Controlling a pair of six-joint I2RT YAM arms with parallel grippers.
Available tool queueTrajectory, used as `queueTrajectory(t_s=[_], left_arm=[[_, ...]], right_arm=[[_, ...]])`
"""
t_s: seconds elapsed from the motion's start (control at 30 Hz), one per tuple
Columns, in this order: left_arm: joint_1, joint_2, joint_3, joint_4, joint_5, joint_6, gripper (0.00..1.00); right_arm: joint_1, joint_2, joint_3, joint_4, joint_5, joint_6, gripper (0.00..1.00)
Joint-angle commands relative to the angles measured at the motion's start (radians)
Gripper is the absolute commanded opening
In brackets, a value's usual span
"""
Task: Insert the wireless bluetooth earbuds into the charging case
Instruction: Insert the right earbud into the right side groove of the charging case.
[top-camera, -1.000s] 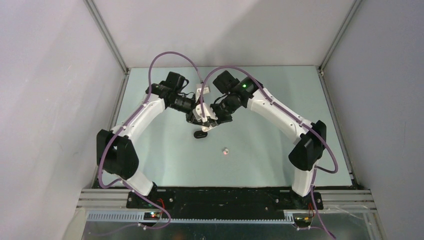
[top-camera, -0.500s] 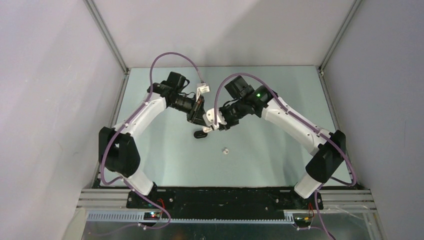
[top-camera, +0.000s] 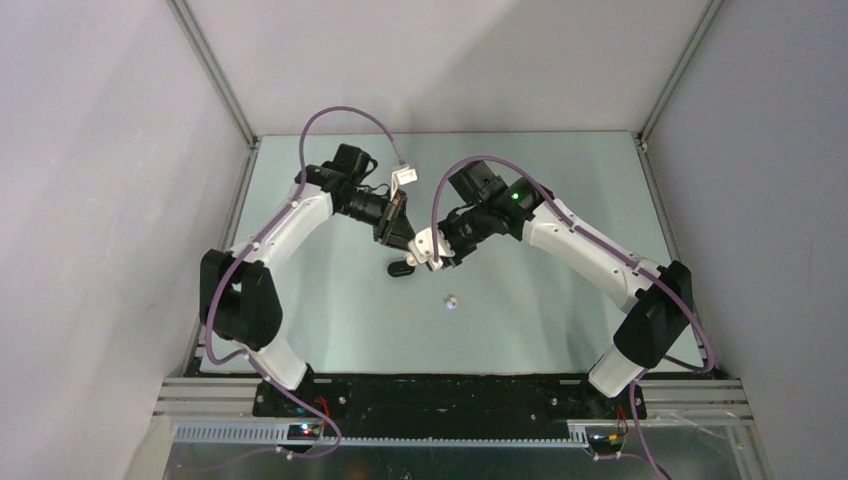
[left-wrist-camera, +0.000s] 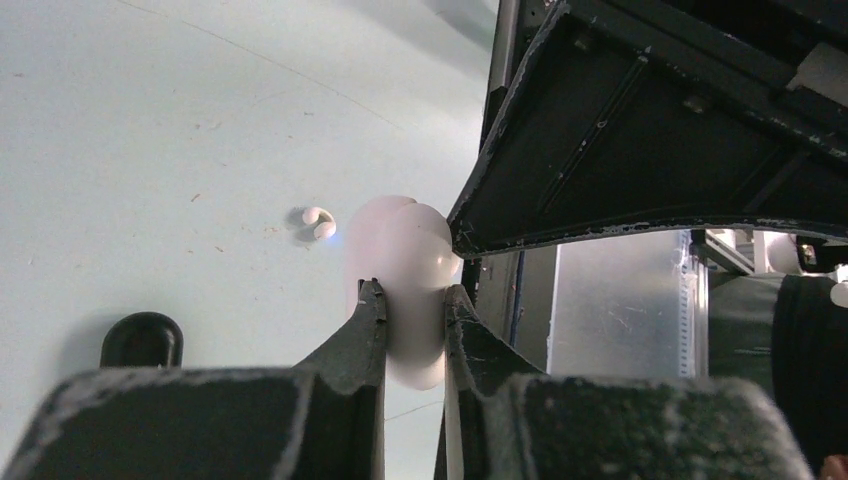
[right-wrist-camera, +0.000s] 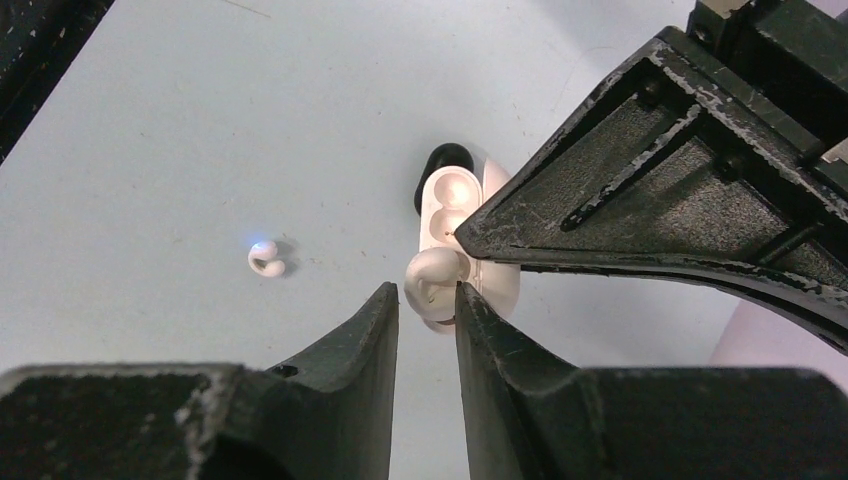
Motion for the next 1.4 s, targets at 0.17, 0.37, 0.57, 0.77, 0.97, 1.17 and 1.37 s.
queueTrajectory(t_s=[0.17,0.37,0.57,0.77,0.97,1.17,1.37], left_arm=[[0.019,0.017,0.056,-0.003,0.089,-0.031,0.00],[0.021,0.032,0.072,-0.003,0.132,-0.055,0.00],[0.022,0.030,0.070,-0.002,0.122,-0.052,0.00],[0.022,0.026,0.070,-0.003,0.102,-0.039,0.00],[0.021,0.012,0.068,-0.002,0.055,-0.008,0.00],[0.018,0.005,0.069,-0.003,0.048,0.000,0.00],[0.014,-0.002,0.068,-0.002,0.040,0.003,0.00]], right_arm=[[0.008,-0.037,-0.007,0.008,-0.006,-0.055,0.32],[0.012,-0.033,-0.022,0.035,0.018,-0.062,0.30],[0.017,-0.035,-0.029,0.093,0.051,-0.036,0.22],[0.013,-0.041,-0.020,0.111,0.056,-0.010,0.11],[0.007,-0.043,-0.001,0.086,0.034,0.007,0.06],[0.003,-0.019,0.015,0.054,0.034,0.016,0.06],[0.008,0.012,0.034,0.030,0.055,0.030,0.08]])
